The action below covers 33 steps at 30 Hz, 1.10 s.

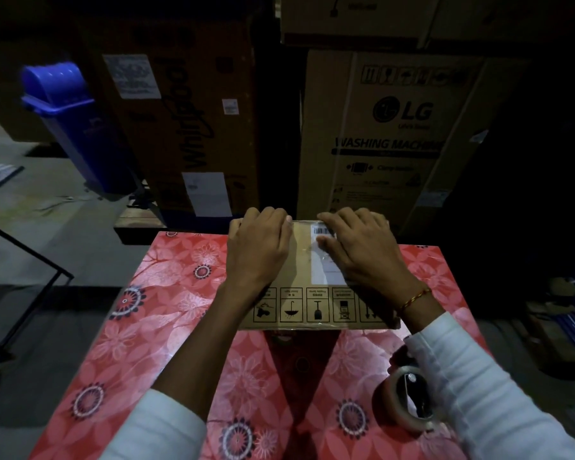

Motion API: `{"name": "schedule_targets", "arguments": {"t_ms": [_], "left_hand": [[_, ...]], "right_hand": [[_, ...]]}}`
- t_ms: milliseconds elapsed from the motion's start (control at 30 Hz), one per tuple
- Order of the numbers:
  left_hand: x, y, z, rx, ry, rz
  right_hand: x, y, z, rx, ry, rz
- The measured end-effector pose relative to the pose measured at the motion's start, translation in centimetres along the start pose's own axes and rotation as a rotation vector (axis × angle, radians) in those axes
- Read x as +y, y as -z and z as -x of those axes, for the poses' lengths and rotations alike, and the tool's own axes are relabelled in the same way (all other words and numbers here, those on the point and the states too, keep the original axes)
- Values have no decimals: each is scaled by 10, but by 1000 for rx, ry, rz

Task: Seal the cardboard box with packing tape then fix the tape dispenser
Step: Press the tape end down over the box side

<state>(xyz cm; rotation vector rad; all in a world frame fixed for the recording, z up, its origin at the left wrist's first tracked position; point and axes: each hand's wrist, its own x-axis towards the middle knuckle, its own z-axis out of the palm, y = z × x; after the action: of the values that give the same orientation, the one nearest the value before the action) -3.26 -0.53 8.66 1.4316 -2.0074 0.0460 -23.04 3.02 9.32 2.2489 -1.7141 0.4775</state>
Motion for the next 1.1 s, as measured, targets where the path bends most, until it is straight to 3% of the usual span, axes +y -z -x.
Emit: {"name": "schedule_targets", "arguments": {"t_ms": [400, 733, 967, 1100], "left_hand": [[1, 1, 1, 21, -6, -10], [4, 4, 1, 10, -5, 11], [2, 6, 1, -186, -64, -115], [2, 7, 4, -183, -72, -117]], "right_hand": [[19, 18, -6, -261, 77, -137], [10, 14, -1, -173, 24, -125], [6, 8, -3, -87, -9, -115], [-1, 4, 4, 7, -58, -120]]}}
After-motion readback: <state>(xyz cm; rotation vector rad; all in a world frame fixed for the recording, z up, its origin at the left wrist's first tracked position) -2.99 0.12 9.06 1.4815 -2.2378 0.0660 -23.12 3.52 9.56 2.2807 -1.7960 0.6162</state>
